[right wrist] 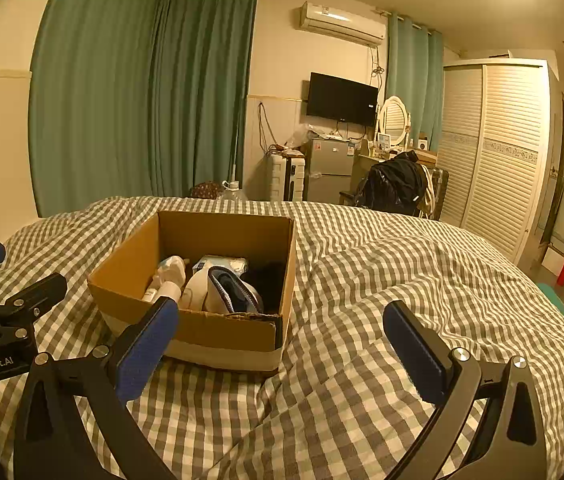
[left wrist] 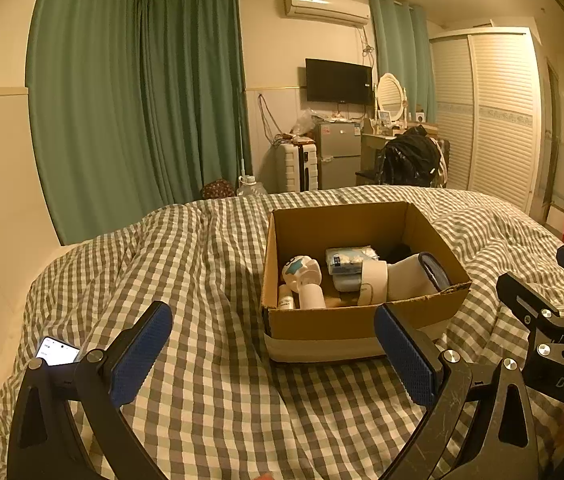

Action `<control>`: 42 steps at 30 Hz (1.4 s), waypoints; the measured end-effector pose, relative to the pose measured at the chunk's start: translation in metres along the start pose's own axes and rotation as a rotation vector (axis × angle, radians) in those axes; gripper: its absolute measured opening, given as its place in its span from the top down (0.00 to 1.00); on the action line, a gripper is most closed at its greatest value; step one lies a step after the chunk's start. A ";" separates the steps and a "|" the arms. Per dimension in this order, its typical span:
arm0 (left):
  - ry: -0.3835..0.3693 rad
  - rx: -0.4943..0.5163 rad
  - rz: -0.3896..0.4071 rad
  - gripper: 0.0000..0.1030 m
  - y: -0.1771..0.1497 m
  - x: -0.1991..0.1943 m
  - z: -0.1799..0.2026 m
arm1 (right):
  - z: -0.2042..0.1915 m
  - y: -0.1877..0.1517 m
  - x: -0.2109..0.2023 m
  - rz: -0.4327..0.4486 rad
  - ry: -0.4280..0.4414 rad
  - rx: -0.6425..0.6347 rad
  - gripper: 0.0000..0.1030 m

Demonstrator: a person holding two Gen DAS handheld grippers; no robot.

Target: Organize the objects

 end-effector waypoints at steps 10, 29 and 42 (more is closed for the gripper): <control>0.002 0.001 -0.005 0.00 -0.003 0.002 0.000 | -0.002 -0.001 0.001 -0.001 -0.002 -0.011 0.00; -0.002 0.007 -0.005 0.00 -0.003 0.003 0.000 | -0.004 -0.004 0.002 -0.004 -0.006 -0.019 0.00; 0.001 -0.002 -0.013 0.00 -0.006 0.005 -0.003 | -0.006 -0.005 0.003 -0.008 -0.007 -0.021 0.00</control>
Point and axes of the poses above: each gripper's, at about its wrist camera, not at the fingertips, and x roughly the way its jaws point, z to its right, y to its top, the point moved 8 cm from there along x, roughly the way its jaws point, and after that the axes turned 4 degrees about -y, right-handed, at the moved point
